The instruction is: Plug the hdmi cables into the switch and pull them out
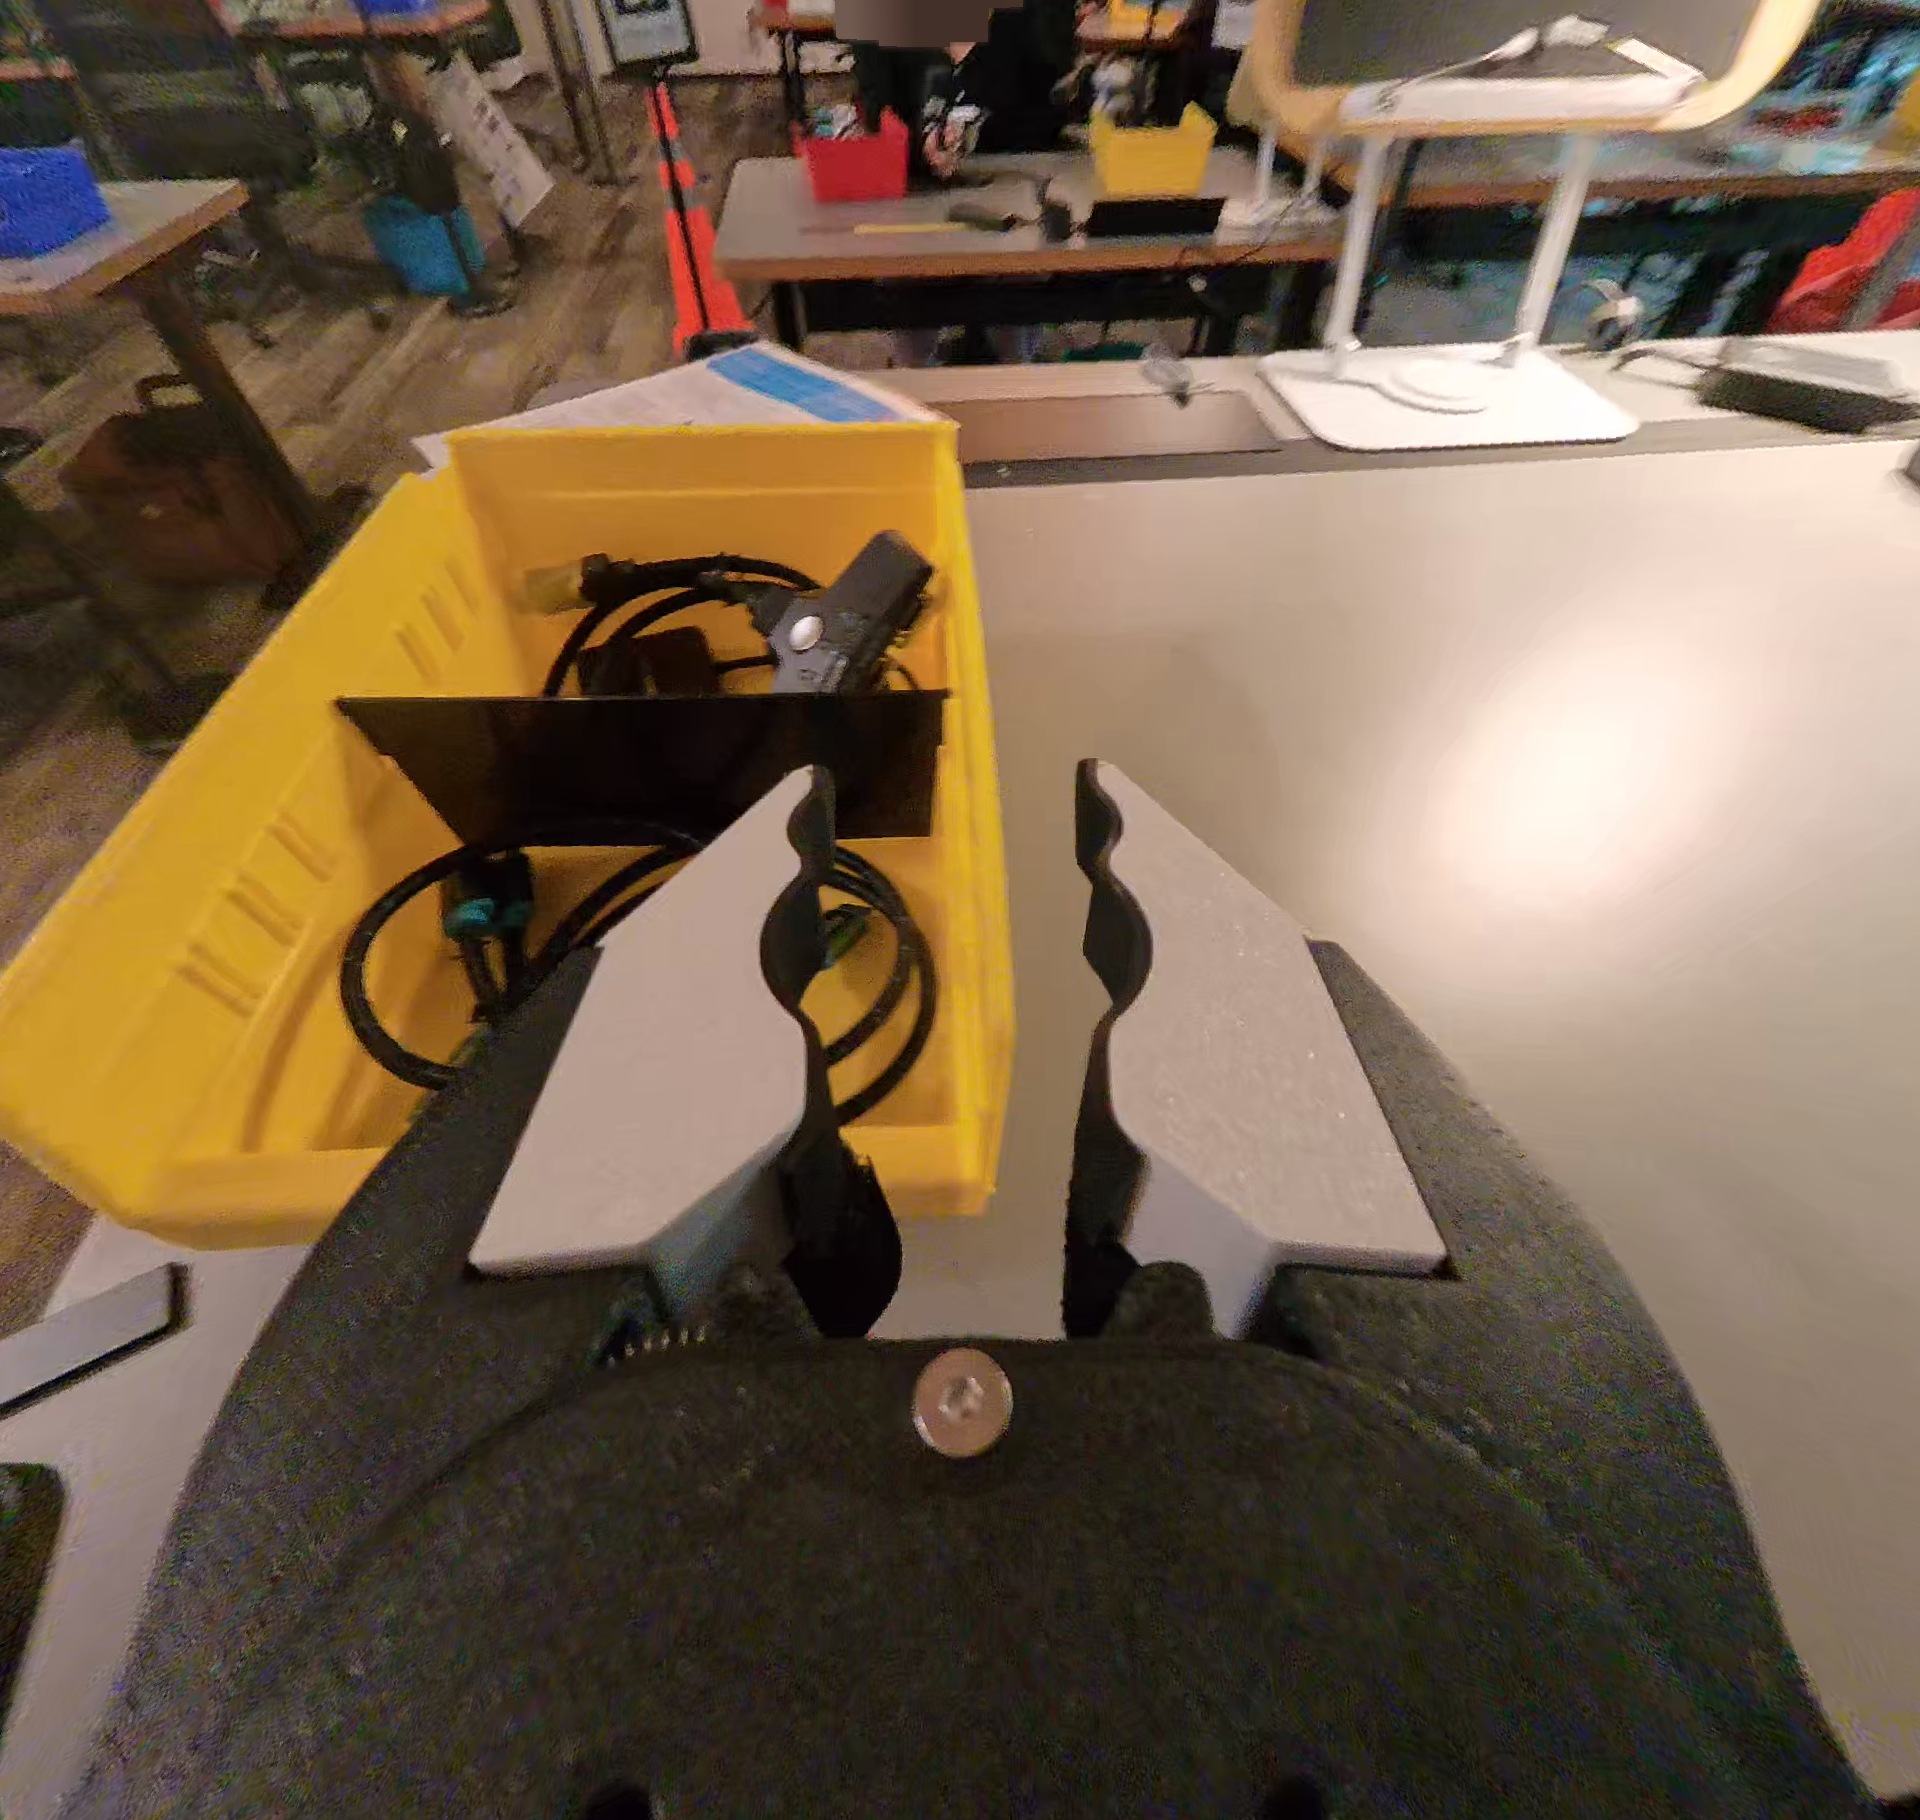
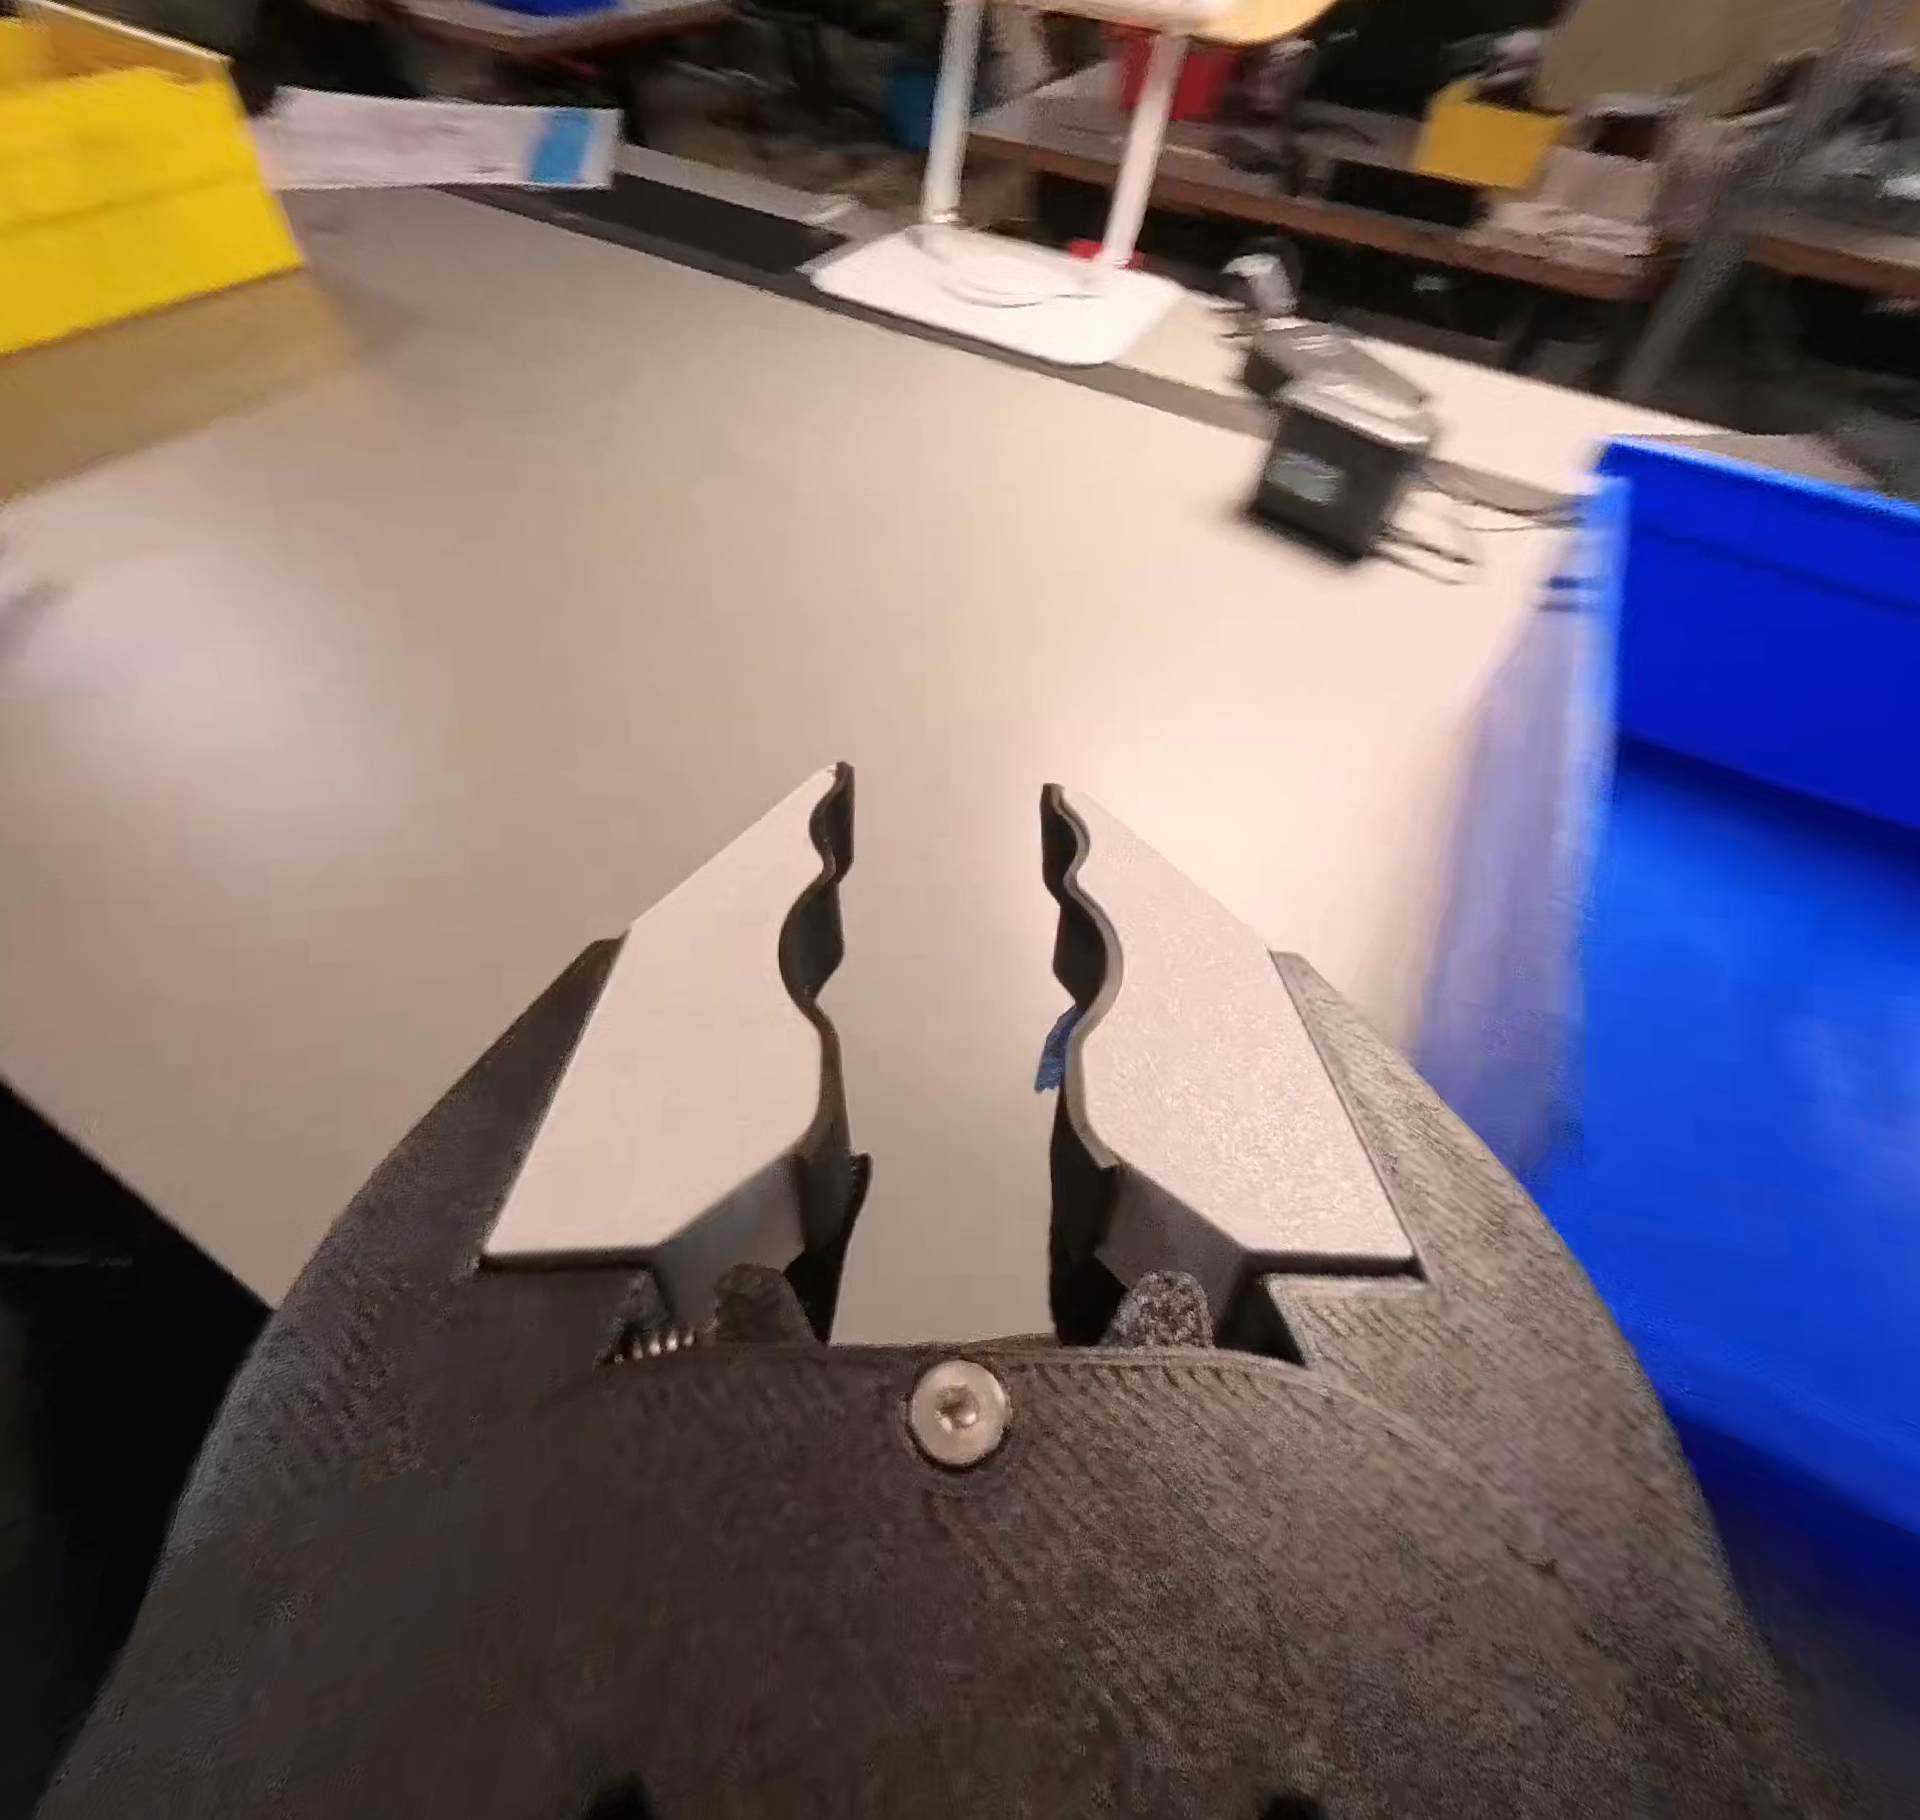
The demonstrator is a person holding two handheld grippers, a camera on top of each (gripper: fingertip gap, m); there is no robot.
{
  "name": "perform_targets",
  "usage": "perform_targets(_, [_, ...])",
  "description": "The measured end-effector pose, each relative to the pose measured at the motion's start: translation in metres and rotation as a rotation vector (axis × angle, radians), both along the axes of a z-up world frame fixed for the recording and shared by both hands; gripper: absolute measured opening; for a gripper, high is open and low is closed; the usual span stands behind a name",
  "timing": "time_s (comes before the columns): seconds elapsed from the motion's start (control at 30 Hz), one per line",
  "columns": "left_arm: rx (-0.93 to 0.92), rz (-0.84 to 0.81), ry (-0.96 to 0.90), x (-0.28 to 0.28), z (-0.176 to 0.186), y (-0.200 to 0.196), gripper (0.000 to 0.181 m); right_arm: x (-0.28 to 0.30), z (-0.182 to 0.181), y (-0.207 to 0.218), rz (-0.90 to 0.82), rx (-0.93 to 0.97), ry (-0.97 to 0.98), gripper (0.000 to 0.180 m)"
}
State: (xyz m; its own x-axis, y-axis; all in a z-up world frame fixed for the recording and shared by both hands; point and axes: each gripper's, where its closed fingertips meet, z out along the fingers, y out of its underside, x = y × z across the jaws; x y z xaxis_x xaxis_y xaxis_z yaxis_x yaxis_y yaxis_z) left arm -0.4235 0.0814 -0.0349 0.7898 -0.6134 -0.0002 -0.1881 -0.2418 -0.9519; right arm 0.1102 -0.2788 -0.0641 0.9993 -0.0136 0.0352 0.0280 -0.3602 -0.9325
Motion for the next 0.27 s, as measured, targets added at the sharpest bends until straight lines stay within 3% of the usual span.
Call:
perform_targets(0.13, [-0.099, 0.074, 0.073, -0.013, -0.009, 0.042, 0.055, -0.032, -0.041, 0.058, 0.198, -0.074, 0.111, 0.038])
perform_targets(0.27, [-0.258, 0.083, 0.248, -0.034, -0.04, 0.072, 0.062, -0.046, -0.078, 0.085, 0.304, -0.197, 0.192, 0.043])
